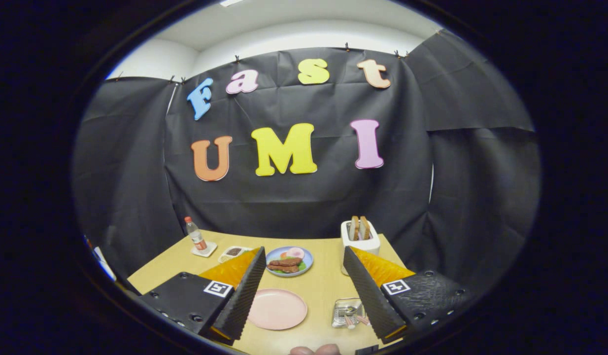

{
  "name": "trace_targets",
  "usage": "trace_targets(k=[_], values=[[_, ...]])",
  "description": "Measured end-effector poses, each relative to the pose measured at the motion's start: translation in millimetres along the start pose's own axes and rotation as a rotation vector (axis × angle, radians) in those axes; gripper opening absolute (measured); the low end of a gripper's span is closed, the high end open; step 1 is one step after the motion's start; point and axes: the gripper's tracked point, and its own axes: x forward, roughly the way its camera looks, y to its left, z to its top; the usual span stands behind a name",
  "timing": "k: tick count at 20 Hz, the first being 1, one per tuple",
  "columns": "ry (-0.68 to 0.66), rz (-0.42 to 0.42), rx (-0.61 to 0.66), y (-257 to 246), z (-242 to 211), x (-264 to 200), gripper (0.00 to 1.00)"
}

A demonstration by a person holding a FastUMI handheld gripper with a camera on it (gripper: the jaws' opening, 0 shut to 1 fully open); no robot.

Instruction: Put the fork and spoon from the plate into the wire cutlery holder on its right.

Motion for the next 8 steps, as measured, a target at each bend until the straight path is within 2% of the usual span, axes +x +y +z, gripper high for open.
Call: trace_targets(k=[8], values=[[-0.017, -0.002, 0.005, -2.4, 8.2, 7.8, 0.95]])
